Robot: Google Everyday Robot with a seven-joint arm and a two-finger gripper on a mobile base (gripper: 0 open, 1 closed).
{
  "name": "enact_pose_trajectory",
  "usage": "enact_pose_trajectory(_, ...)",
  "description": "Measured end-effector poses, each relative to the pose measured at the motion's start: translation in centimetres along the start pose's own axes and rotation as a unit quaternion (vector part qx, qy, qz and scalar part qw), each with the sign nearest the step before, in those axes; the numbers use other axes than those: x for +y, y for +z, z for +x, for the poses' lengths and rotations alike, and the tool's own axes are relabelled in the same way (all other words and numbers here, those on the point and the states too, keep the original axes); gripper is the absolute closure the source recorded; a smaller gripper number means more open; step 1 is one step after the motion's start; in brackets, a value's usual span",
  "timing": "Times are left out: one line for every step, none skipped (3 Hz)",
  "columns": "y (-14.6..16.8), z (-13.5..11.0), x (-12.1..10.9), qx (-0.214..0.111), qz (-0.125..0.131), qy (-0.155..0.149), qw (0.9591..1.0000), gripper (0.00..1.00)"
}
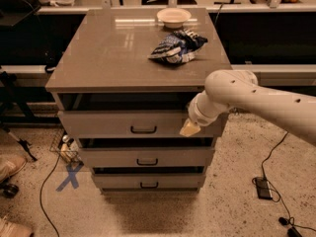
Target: Open top drawer
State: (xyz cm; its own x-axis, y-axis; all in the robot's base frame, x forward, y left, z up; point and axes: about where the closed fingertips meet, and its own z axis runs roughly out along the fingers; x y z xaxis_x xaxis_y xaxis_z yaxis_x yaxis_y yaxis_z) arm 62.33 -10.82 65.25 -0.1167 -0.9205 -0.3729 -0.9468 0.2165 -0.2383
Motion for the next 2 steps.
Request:
enact_pose_trajectory(-1.61, 0.09, 1.82, -0.008, 0.004, 0.014, 0.9999, 0.73)
enact_pose_trajectory(-2.17, -0.15, 1.67, -0.008, 0.004, 0.014, 0.9999, 0.96)
